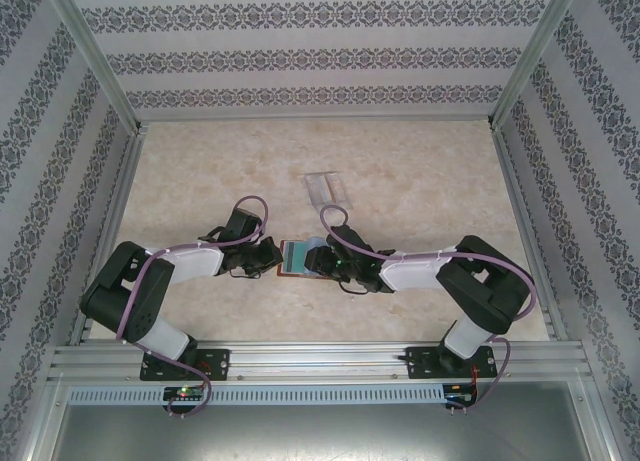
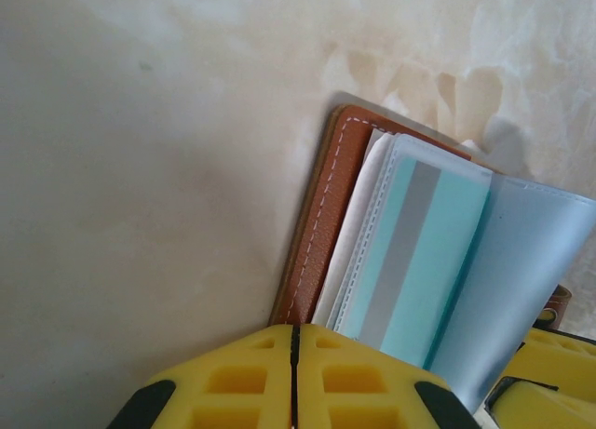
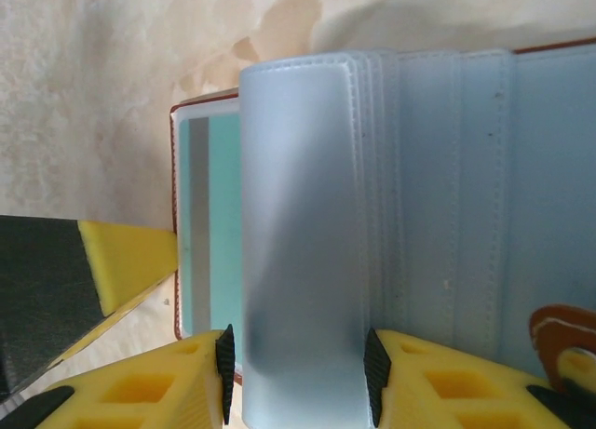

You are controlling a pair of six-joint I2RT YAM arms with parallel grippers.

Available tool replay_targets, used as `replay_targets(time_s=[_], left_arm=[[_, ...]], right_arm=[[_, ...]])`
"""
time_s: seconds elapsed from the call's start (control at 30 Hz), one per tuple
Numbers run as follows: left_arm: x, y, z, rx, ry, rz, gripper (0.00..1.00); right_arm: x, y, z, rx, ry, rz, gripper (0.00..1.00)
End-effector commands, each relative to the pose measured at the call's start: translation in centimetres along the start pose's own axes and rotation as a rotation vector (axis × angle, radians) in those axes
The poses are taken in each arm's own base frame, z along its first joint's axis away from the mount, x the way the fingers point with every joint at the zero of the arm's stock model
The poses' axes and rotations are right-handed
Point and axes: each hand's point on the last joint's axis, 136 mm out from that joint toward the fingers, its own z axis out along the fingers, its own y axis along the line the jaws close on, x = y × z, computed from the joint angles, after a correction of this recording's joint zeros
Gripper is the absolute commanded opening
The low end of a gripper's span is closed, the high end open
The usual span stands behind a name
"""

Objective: Put the credit cards into the card holder

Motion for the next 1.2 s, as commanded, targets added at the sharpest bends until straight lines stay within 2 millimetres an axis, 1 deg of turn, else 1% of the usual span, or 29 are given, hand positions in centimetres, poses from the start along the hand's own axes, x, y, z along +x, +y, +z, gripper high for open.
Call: replay_targets(time_s=[0.0,0.13,0.37,0.63,0.8,0.93,1.17], left_arm=[[2.2,2.5,0.3,-0.086,0.066,-0.032,0.08],[2.3,2.6,0.3,-0.088,0.062,-0.037,0.08],[2.2,2.6,0.4,-0.084,0.064,-0.036,0.08],[2.2,2.3,0.4,-0.075,0.064,-0.036,0.08],[2.0,1.5,0.1,-0.039,0.053,-0.044,0.09],[1.8,1.0,-0.4,-0.025,0.04,-0.051,0.11],[1.2,0.6,-2.0,-0.017,0.003,-0.082,0.19]], right_arm=[[0.1,1.6,0.4,-0.05,0.028,-0.041,0.45],[0.0,2.7,0.3,-0.093,0.032,-0.06,0.45],[-0.3,4.0,0.2,-0.137,0.028,-0.091,0.45],[-0.1,4.7,0.8,-0.162,0.052,-0.098,0.45],[0.0,6.0,1.2,-0.204,0.069,-0.114,0.45],[-0.2,6.3,1.4,-0.209,0.072,-0.111,0.46],[-0.1,6.5,1.8,-0.213,0.084,-0.105,0.5]])
